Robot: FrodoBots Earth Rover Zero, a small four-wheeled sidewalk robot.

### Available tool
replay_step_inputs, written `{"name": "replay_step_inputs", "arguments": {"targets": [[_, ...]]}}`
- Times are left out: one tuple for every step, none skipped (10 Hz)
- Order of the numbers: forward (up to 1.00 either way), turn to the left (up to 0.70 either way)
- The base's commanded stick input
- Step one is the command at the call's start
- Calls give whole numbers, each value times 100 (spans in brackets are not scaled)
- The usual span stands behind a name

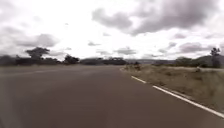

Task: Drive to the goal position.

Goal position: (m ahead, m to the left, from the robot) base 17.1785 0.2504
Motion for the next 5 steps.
{"name": "replay_step_inputs", "arguments": {"targets": [[70,-13],[70,-7],[70,-1],[70,0],[70,0]]}}
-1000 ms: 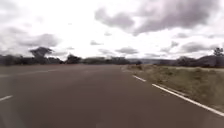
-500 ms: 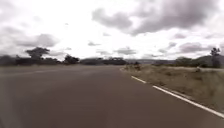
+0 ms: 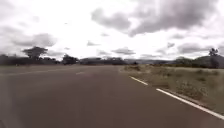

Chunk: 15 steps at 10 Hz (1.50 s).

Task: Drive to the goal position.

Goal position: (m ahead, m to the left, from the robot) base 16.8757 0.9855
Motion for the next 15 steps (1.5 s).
{"name": "replay_step_inputs", "arguments": {"targets": [[70,0],[70,0],[70,0],[70,0],[70,0],[70,0],[70,0],[70,0],[70,0],[70,0],[70,0],[70,0],[70,0],[70,0],[70,-11]]}}
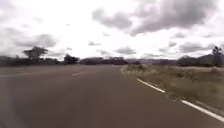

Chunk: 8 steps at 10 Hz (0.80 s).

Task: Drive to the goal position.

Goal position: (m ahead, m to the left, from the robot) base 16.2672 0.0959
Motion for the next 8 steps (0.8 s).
{"name": "replay_step_inputs", "arguments": {"targets": [[70,-11],[70,-11],[70,-11],[70,-10],[70,-9],[69,-7],[69,-8],[69,-7]]}}
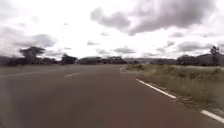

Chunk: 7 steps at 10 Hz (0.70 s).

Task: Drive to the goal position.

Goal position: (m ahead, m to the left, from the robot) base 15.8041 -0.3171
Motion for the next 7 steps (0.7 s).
{"name": "replay_step_inputs", "arguments": {"targets": [[69,-1],[69,0],[69,0],[69,0],[69,0],[69,0],[69,0]]}}
